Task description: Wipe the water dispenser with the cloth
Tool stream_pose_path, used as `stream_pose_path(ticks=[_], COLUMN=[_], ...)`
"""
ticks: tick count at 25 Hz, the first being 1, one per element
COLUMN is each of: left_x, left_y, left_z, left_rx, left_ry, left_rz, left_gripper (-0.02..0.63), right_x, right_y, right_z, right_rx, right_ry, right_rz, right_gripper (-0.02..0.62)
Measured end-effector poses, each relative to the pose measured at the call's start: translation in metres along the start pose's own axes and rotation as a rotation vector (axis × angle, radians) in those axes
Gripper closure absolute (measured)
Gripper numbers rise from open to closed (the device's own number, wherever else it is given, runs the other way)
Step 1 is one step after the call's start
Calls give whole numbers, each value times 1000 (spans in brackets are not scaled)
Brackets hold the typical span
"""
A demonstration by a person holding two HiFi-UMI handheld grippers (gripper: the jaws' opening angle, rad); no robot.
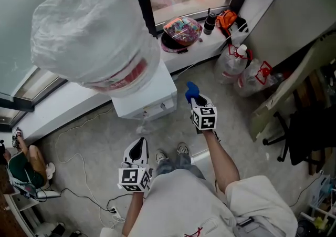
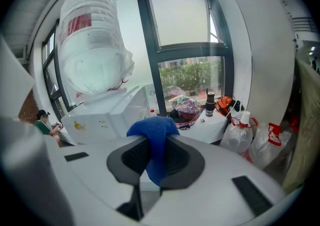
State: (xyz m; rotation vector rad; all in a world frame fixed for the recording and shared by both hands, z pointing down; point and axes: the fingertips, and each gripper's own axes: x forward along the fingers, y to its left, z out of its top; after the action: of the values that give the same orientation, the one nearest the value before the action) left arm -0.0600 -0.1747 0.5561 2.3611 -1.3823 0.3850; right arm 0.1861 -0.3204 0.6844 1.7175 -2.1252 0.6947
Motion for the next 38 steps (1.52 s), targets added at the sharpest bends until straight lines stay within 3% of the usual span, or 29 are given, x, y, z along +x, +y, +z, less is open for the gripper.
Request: stream_pose_path(ticks=[7,17,25,38], left_x=[0,-32,-56,-76], left_y=[-15,-24,-33,-37], left_z=[1,1,11,36], left_rx=[10,13,14,38], left_ry=[-3,-52,-125,-220], left_rz=[-16,46,88,90], left_gripper=[594,594,594,594], right_x=[-27,-96,-133,-169], right_y=[2,97,145,168], right_z=[3,-15,25,67], right_rx=[-35,-142,-242,-311], right_ry=[-32,-86,-201,-308], right_rz=[13,200,306,325], right_gripper=[541,541,541,541])
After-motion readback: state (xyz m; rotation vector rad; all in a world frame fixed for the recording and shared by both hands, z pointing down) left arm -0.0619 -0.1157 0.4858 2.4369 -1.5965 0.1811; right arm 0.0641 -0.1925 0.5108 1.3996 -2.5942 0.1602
